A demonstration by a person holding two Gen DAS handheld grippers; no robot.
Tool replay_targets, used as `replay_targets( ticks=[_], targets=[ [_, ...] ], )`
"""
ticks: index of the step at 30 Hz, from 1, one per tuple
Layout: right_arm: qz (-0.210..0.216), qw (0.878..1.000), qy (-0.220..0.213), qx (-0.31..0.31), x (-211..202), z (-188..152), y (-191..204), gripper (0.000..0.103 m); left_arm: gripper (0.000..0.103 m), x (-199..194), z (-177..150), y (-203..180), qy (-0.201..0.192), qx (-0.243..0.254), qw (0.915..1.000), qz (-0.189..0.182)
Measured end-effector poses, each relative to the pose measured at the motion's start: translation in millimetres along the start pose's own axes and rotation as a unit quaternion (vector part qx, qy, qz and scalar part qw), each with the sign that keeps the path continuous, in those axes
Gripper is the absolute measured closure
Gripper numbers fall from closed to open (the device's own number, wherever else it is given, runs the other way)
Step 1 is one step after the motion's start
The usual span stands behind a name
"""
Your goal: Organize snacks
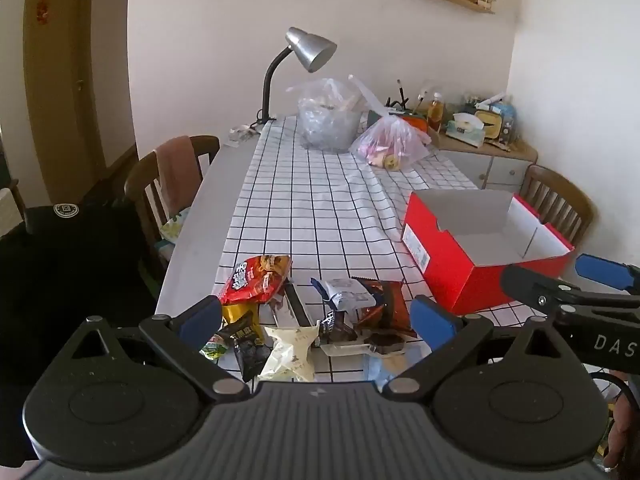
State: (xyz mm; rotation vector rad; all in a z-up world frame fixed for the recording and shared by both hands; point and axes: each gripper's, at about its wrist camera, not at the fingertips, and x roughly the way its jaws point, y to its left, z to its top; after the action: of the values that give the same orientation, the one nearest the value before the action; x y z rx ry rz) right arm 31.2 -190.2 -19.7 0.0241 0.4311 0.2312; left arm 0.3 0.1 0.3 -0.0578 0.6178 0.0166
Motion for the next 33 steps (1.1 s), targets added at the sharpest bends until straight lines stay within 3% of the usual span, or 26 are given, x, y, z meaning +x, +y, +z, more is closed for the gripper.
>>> replay_targets(
  ticks=[5,8,12,33],
  targets=[
    [-0.008,1.000,0.013,-0.013,7,4,14,0.000,0.002,-11,2,-3,-0.015,0.000,0.9999,-0.003],
    [-0.001,1.000,-0.014,0.000,-8,-4,9,0.000,0.002,-25,-3,3,-0.029,0.005,0.9995,-0.005],
    [-0.008,1.000,-0.018,0.003,-25,-9,11,0.000,0.002,-22,-1,4,-0.018,0.000,0.9998,-0.010],
    [-0.020,1.000,0.000,0.013,-22,-8,11,0.000,0.002,-22,-2,6,-0.009,0.012,0.9997,-0.021]
  ],
)
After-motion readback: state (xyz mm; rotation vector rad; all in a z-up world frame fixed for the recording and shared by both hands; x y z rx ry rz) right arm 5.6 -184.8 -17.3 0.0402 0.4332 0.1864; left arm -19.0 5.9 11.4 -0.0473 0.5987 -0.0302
